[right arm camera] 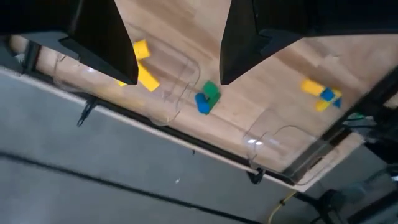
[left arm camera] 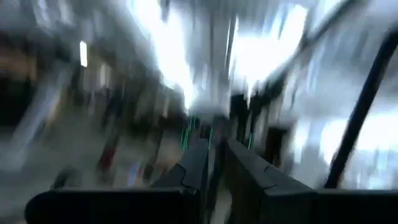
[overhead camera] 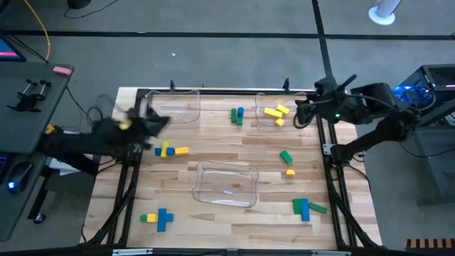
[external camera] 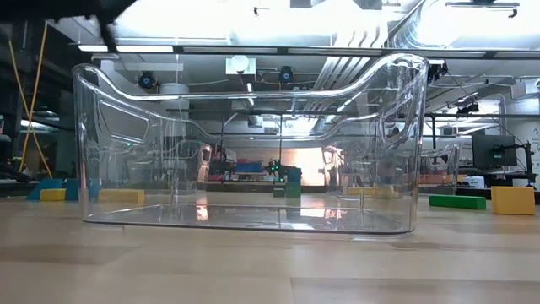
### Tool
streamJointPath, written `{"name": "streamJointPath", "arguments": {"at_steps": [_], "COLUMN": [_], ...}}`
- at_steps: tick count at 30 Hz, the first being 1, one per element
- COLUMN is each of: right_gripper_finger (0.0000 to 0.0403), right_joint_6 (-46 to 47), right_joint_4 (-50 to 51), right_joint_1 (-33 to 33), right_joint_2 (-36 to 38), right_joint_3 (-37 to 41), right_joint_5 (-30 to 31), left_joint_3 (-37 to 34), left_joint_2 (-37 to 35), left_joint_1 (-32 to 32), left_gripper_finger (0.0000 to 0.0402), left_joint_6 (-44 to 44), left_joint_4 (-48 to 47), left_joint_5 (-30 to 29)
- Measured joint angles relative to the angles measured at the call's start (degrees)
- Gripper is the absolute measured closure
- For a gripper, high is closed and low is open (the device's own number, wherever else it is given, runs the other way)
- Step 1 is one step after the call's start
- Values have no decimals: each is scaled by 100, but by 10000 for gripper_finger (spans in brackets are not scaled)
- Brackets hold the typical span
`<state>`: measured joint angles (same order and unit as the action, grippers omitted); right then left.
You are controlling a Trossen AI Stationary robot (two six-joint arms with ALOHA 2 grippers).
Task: Sort blocks
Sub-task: Put the yellow block into the right transparent bin
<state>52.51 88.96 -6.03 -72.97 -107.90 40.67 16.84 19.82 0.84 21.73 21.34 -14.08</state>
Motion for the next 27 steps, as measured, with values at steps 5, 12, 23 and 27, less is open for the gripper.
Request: {"name": "streamJointPath", "arguments": {"at_steps": [5,12,23,27], "right_gripper_finger": [179,179,179,179], "right_joint_6": [-380,-706,-1054,-1056], "right_joint_4": [-1,109,108,106], "right_joint_1": [146,152,154,154], "right_joint_2": [-118,-94,-76,-76], "right_joint_3": [0,0,0,0], "right_joint_5": [80,33,-22,-59], "left_joint_3": [2517,3416,3355,3516], "left_joint_2": [1918,3701,5778,6372], "left_joint_1": [4,7,680,989], "left_gripper_finger": [358,358,300,248], "left_joint_6": [-794,-337,-613,-1165], "left_joint_4": [-5208,-7648,-7476,-7611], "left_joint_5": [1,-531,1279,1473]}}
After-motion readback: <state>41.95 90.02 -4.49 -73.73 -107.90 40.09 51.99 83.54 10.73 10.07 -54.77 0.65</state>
